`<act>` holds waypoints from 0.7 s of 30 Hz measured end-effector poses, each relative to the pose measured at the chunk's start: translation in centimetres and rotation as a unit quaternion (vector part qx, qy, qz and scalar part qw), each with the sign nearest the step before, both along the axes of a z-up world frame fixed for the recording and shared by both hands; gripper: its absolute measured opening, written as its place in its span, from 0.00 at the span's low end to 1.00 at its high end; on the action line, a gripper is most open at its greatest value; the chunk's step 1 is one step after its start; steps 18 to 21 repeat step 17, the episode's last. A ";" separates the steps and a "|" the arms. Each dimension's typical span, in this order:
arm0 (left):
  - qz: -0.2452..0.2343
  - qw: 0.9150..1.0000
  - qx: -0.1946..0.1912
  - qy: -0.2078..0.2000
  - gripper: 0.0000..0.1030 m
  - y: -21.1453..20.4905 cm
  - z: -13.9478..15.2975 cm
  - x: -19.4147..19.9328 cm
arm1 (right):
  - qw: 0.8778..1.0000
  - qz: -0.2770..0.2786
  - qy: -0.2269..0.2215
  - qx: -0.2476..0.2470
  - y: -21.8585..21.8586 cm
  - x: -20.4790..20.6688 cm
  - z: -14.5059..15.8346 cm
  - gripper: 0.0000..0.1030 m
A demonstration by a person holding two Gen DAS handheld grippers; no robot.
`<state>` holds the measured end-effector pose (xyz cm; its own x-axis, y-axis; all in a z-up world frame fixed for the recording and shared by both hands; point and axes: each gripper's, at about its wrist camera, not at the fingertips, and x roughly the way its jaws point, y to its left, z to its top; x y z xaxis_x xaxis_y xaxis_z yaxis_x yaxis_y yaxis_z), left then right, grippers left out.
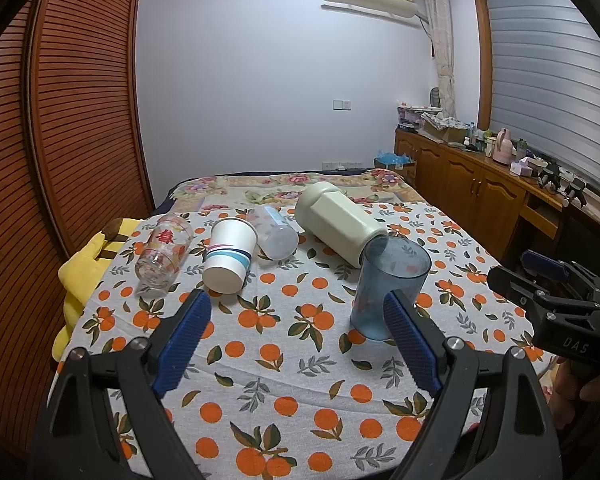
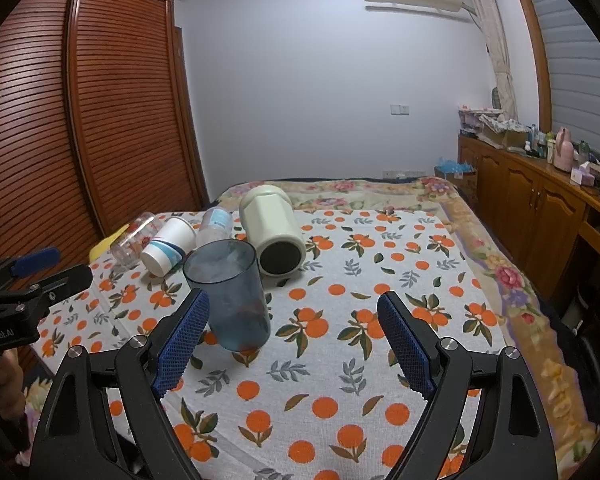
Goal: Flip cup upright
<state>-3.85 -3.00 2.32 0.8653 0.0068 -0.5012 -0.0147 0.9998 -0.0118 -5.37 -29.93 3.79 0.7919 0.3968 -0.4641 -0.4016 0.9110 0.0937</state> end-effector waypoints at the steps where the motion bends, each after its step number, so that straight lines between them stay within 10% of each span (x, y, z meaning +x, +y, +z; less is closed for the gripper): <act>1: 0.000 1.000 0.000 0.001 0.86 0.0 0.0 -0.1 | 1.000 0.000 0.000 0.000 0.0 0.0 0.0 0.85; 21: -0.001 1.000 0.000 0.000 0.86 0.0 0.1 -0.1 | 1.000 0.000 0.000 0.000 0.0 -0.1 -0.1 0.85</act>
